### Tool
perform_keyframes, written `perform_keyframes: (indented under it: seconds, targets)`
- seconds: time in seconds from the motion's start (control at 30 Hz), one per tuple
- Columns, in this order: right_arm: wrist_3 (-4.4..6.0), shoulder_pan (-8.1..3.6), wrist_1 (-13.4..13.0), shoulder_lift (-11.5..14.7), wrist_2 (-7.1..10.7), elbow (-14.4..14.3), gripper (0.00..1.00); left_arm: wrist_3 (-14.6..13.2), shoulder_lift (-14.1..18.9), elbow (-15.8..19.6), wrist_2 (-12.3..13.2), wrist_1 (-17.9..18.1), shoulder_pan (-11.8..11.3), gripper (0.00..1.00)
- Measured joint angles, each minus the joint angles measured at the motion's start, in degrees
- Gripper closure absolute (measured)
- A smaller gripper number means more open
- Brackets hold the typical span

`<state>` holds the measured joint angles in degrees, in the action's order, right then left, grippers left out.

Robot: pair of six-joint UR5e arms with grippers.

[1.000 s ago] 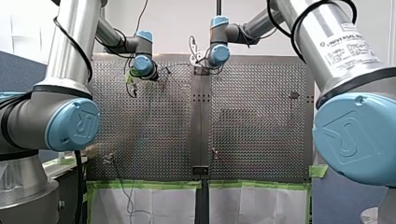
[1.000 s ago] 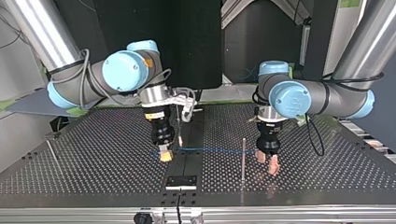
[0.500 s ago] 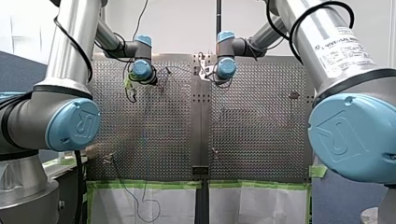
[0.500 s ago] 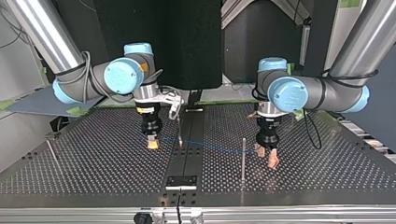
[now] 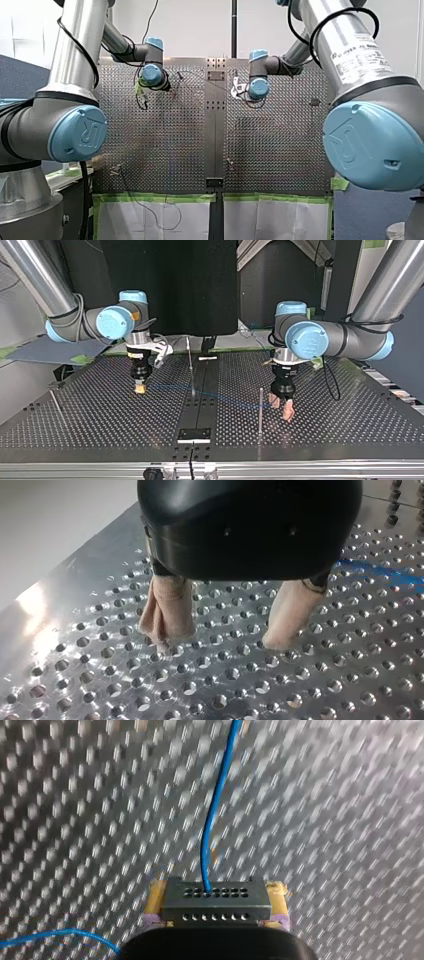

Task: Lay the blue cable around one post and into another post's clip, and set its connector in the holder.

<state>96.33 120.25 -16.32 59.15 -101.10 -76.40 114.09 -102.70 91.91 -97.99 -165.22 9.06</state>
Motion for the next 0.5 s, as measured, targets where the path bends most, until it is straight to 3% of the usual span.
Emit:
perform_keyframes:
  seconds: [0.1, 0.2, 0.5]
  targets:
    - [0.04, -1.64, -1.7, 0.0, -0.19, -1.7, 0.99, 0.1, 0.0, 0.0, 0.1, 0.0, 0.0, 0.0]
    - [-0.02, -2.54, -3.5, 0.0, -0.26, -3.5, 0.99, 0.1, 0.0, 0.0, 0.2, 0.0, 0.1, 0.0]
    - [-1.41, -1.82, -8.5, -2.9, 0.6, -8.5, 0.99, 0.1, 0.0, 0.0, 0.2, 0.1, 0.2, 0.0]
